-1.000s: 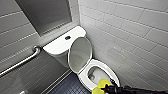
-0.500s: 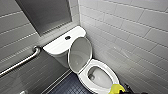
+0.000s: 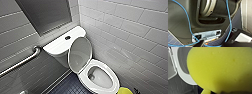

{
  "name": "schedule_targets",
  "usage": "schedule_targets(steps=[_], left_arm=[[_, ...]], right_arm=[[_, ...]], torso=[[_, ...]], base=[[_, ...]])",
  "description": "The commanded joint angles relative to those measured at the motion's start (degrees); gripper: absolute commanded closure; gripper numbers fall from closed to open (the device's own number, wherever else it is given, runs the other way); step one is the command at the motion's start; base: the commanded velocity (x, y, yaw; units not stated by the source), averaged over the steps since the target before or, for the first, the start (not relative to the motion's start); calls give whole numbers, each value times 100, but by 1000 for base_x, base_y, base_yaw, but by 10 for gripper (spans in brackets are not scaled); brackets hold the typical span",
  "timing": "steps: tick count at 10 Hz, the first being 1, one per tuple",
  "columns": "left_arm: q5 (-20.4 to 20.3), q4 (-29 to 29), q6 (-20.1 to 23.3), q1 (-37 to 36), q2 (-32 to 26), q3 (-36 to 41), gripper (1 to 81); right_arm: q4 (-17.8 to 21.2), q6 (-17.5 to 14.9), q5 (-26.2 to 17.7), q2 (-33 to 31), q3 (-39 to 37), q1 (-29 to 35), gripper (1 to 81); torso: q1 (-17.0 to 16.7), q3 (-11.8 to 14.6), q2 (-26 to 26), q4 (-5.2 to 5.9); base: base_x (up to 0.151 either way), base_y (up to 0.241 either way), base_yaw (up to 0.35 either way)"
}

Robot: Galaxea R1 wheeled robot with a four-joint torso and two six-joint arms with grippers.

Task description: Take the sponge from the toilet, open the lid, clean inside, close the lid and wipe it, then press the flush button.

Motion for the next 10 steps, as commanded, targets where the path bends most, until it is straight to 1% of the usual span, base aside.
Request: schedule_targets(steps=[1, 2, 3, 4, 5, 6, 7, 10], left_arm=[[462, 89, 52, 288, -4, 107, 10], [462, 89, 52, 280, 5, 98, 10], [462, 89, 52, 279, 13, 89, 10], [471, 80, 52, 271, 5, 89, 10], [471, 80, 44, 271, -4, 89, 10], [471, 80, 43, 271, -4, 80, 10], [471, 72, 43, 271, -13, 80, 10], [480, 10, 35, 262, -31, 72, 10]], right_arm=[[-156, -10, 250, -465, 835, 1031, 811], [-139, 8, 224, -482, 931, 1268, 811], [-112, 16, 102, -378, 905, 1542, 811], [-86, 113, -119, -157, 773, 1823, 811], [-86, 270, -364, 391, 382, 2078, 811], [-86, 332, -451, 732, 119, 2246, 811], [-86, 350, -610, 1244, -269, 2413, 811], [-95, 421, -778, 2699, -1529, 2773, 811]], torso=[[0, 0, 0, 0], [0, 0, 0, 0], [0, 0, 0, 0], [2, 0, 0, 0], [0, 0, 0, 0], [2, 0, 0, 0], [2, 0, 0, 0], [2, 0, 0, 0]], base=[[0, 0, 0], [0, 0, 0], [0, 0, 0], [0, 0, 0], [0, 0, 0], [0, 0, 0], [0, 0, 0], [0, 0, 0]])
